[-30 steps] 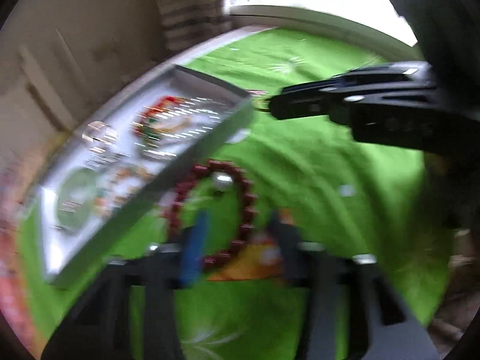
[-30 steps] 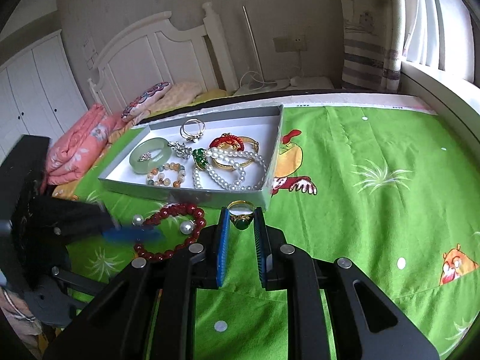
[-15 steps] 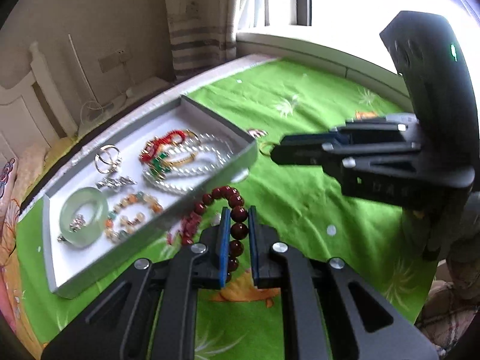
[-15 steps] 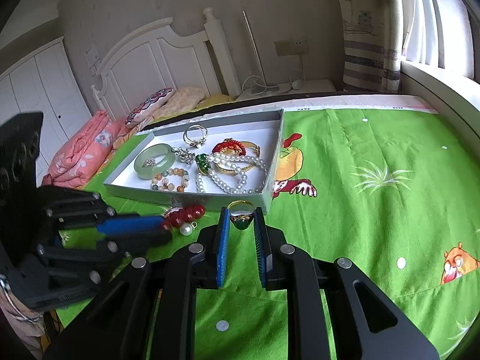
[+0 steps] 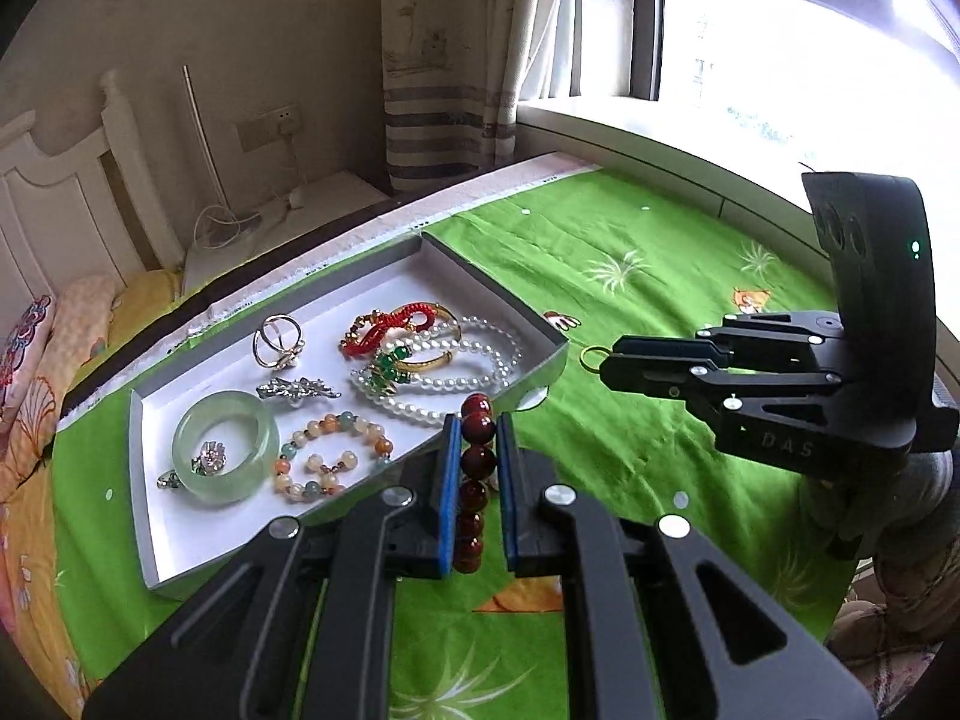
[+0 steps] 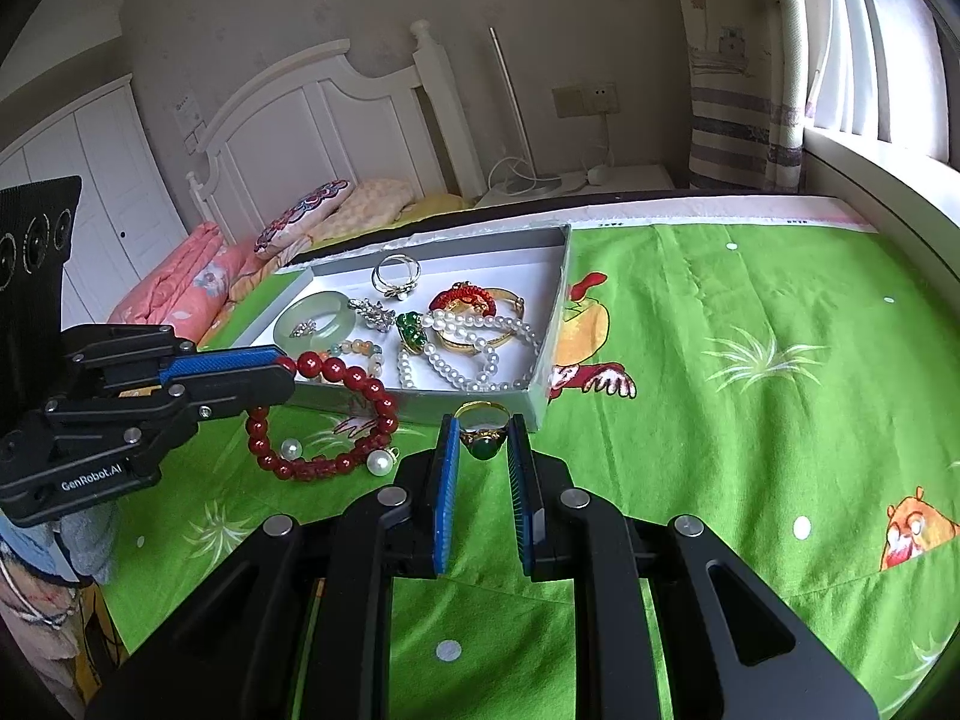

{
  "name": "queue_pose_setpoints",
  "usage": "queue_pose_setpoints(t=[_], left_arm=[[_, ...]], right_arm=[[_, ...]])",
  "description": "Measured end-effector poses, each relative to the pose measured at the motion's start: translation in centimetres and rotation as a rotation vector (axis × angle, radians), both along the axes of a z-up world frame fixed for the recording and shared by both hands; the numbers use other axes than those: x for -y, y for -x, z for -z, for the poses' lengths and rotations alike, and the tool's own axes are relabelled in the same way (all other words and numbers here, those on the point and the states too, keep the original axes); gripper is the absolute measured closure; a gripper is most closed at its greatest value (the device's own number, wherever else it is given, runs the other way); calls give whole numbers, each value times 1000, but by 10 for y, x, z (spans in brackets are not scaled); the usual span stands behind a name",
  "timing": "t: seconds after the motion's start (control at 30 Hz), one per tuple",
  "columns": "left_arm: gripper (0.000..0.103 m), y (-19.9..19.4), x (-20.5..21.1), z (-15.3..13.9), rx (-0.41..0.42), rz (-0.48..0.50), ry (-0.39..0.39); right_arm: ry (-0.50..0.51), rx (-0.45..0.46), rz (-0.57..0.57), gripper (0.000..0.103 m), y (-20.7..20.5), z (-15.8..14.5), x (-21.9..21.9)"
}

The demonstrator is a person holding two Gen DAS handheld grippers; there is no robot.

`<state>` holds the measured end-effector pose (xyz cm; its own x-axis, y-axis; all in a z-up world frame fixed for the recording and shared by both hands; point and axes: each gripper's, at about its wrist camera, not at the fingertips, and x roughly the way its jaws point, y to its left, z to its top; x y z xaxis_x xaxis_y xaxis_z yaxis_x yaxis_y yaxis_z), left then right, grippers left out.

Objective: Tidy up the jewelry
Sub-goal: 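Grasp the red bead bracelet with the left tool while the right tool holds the ring, then lower the red bracelet and ring into the tray and open both tools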

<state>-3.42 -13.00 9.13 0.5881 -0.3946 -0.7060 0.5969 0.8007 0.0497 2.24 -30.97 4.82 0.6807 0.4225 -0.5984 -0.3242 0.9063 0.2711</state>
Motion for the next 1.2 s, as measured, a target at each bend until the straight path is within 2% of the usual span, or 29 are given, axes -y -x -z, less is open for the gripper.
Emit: queue_pose_setpoints(t=[0.43, 0.67, 0.87, 1.2], left_arm=[[92, -1, -4, -20, 40, -12, -6], [92, -10, -8, -34, 56, -25, -1], [92, -31, -12, -41, 67, -53, -3], [92, -77, -17, -47, 91, -122, -28]], right_arm=[[-2, 23, -14, 87, 2, -5, -1], [18, 49, -20, 87, -6, -19, -3], [65, 39, -35, 87, -32, -24, -14], [124, 3, -46, 87, -105, -20, -41]])
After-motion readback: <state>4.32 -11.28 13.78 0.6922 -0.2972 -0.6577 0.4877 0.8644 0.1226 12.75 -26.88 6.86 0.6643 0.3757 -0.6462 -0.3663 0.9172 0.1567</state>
